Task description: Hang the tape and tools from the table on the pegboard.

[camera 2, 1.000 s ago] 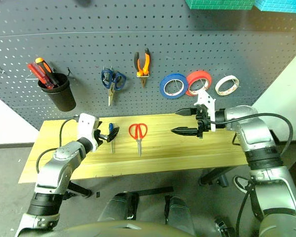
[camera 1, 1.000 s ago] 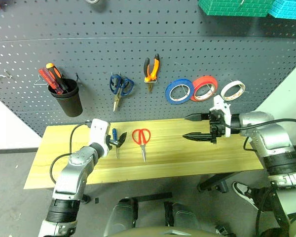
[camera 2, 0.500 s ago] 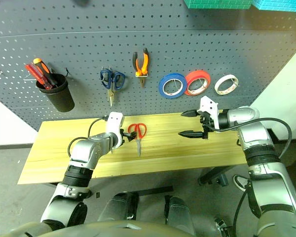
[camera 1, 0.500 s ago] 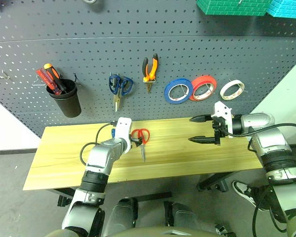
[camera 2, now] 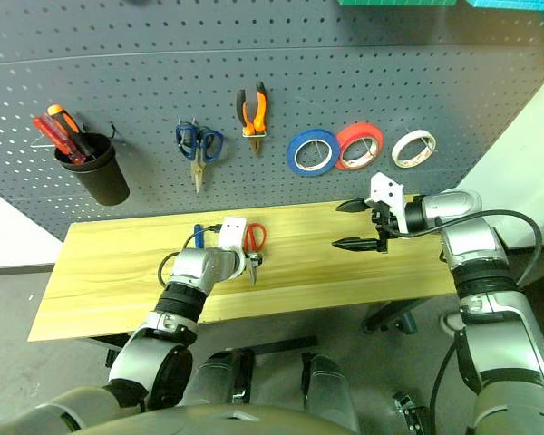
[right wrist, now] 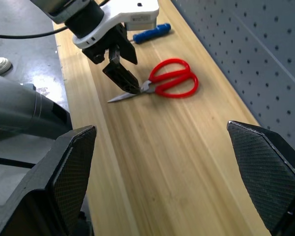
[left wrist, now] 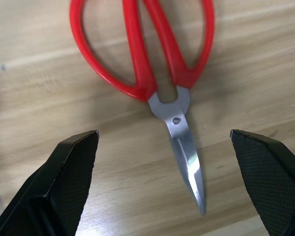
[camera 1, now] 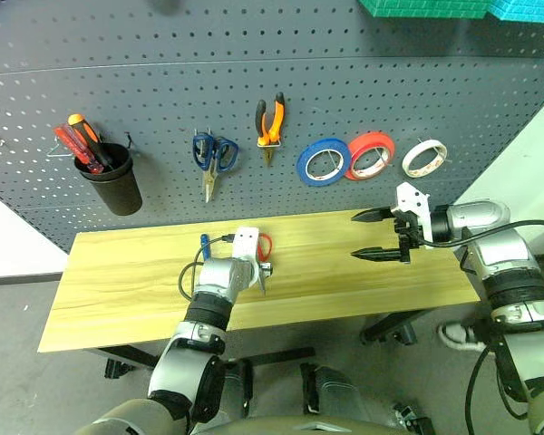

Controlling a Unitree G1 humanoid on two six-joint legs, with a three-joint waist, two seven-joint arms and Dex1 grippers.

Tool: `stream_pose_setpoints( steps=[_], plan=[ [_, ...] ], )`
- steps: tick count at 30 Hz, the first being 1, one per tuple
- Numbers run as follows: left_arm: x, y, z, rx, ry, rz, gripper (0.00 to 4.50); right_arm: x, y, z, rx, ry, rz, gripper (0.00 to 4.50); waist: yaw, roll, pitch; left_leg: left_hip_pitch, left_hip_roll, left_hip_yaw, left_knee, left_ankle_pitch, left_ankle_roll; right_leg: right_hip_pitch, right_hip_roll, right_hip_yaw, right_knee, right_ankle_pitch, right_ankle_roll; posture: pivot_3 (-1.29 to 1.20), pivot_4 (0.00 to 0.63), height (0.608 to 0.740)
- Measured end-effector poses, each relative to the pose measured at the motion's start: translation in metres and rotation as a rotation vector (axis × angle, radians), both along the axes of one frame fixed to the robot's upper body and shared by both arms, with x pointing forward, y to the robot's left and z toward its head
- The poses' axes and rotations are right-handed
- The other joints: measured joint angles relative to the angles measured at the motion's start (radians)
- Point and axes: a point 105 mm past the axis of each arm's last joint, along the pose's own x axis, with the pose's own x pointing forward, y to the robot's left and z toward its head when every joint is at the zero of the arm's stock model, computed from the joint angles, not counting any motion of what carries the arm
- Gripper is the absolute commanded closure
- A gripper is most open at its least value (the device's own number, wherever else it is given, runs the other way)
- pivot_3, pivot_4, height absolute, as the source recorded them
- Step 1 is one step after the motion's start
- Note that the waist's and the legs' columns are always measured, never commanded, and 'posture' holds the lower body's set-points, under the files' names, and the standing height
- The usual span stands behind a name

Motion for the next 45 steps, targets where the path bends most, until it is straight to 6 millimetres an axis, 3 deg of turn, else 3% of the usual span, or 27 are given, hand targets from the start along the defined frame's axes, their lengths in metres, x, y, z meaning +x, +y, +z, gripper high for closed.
stream_pose_setpoints(
  steps=[9, 16, 20, 30, 39, 45],
  plan=[
    [0.010, -0.007, 0.011, -0.006, 0.004, 0.030, 0.00, -0.002, -0.003, 0.001, -0.012, 0.014, -0.015, 0.03, -0.020, 0.002, 0.060, -0.002, 0.000, -0.004, 0.007, -0.002, 0.004, 0.000, -0.002, 0.000, 0.002, 0.000, 0.000, -0.04, 0.292, 0.740],
    [0.014, 0.008, 0.015, 0.018, 0.016, 0.161, 0.00, 0.000, -0.001, 0.001, -0.014, -0.010, -0.030, 0.03, -0.041, 0.000, 0.072, -0.002, 0.001, -0.005, 0.007, -0.002, 0.004, 0.001, -0.002, 0.000, 0.002, -0.002, 0.004, -0.06, 0.302, 0.740],
    [0.011, 0.014, 0.016, 0.018, 0.048, 0.202, 0.85, 0.000, -0.003, -0.001, -0.013, -0.015, -0.049, 0.00, -0.051, 0.001, 0.075, -0.001, 0.001, -0.004, 0.006, -0.003, 0.004, 0.001, -0.002, 0.000, 0.002, -0.002, 0.004, -0.07, 0.297, 0.740],
    [0.004, 0.021, 0.016, 0.001, 0.094, 0.238, 4.11, 0.002, -0.005, -0.004, -0.017, -0.044, -0.087, 0.00, -0.049, 0.002, 0.079, -0.001, -0.001, -0.004, 0.007, -0.004, 0.001, 0.001, -0.003, 0.000, 0.002, -0.003, 0.005, -0.08, 0.289, 0.740],
    [0.002, 0.018, 0.017, -0.012, 0.111, 0.216, 4.21, 0.007, -0.007, -0.007, -0.014, -0.067, -0.119, 0.00, -0.050, 0.002, 0.079, -0.002, -0.001, -0.004, 0.006, -0.004, 0.001, 0.001, -0.003, 0.000, 0.001, -0.003, 0.006, -0.05, 0.273, 0.740],
    [-0.020, -0.018, 0.022, -0.117, 0.178, -0.055, 4.21, 0.008, -0.005, -0.008, -0.011, -0.075, -0.114, 0.00, -0.051, 0.002, 0.080, -0.006, -0.002, -0.004, 0.006, -0.004, 0.001, -0.002, -0.003, -0.001, 0.000, -0.003, 0.006, -0.04, 0.240, 0.740]
  ],
)
